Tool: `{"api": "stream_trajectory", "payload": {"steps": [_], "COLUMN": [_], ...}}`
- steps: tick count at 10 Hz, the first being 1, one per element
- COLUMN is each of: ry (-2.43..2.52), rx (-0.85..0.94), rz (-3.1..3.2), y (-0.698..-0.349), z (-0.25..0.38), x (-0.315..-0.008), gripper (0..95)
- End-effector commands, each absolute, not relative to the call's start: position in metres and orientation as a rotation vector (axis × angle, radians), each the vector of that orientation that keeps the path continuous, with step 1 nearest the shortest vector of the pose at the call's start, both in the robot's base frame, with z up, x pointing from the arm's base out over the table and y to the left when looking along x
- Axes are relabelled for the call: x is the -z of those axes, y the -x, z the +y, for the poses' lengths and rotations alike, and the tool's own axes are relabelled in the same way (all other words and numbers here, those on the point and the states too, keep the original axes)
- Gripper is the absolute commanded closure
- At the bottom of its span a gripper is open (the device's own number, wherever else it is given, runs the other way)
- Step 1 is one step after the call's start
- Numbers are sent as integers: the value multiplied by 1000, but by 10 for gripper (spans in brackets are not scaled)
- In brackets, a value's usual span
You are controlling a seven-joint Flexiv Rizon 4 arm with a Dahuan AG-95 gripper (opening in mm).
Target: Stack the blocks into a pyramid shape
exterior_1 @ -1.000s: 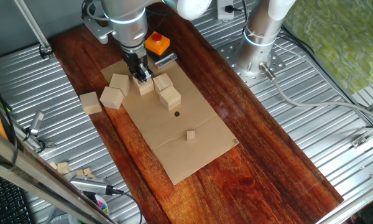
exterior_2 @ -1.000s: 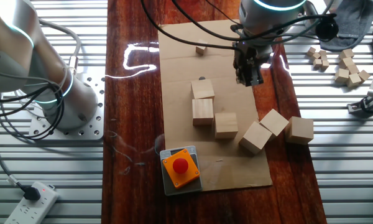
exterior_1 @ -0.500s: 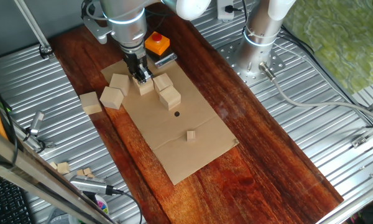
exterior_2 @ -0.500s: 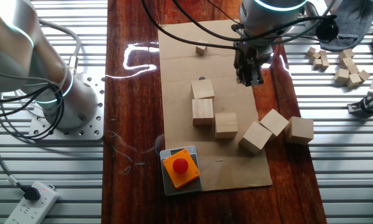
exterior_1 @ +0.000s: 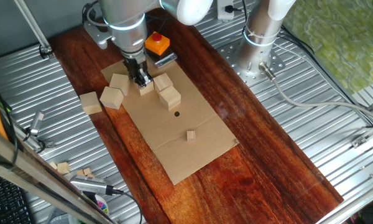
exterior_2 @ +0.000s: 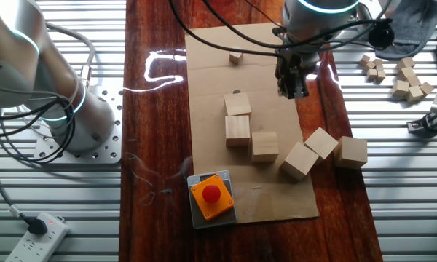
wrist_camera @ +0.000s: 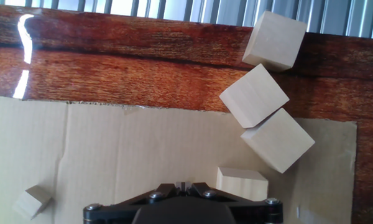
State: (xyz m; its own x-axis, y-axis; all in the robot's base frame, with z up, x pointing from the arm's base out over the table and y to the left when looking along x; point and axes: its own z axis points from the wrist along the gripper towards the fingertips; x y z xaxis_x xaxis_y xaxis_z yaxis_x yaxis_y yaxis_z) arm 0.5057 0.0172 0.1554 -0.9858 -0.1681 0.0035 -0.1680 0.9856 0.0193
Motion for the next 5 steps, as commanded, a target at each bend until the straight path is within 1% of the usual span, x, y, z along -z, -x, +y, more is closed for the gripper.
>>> {"api": "stream_trajectory", "payload": {"steps": [1, 3, 5], "ry": [-293, -324, -311], "rx": [52, 127, 184], "rz": [-3121, -3110, -3109], "y": [-508, -508, -510], "z": [19, 21, 26], "x": [-150, -147, -134], "gripper": [950, 570, 190]}}
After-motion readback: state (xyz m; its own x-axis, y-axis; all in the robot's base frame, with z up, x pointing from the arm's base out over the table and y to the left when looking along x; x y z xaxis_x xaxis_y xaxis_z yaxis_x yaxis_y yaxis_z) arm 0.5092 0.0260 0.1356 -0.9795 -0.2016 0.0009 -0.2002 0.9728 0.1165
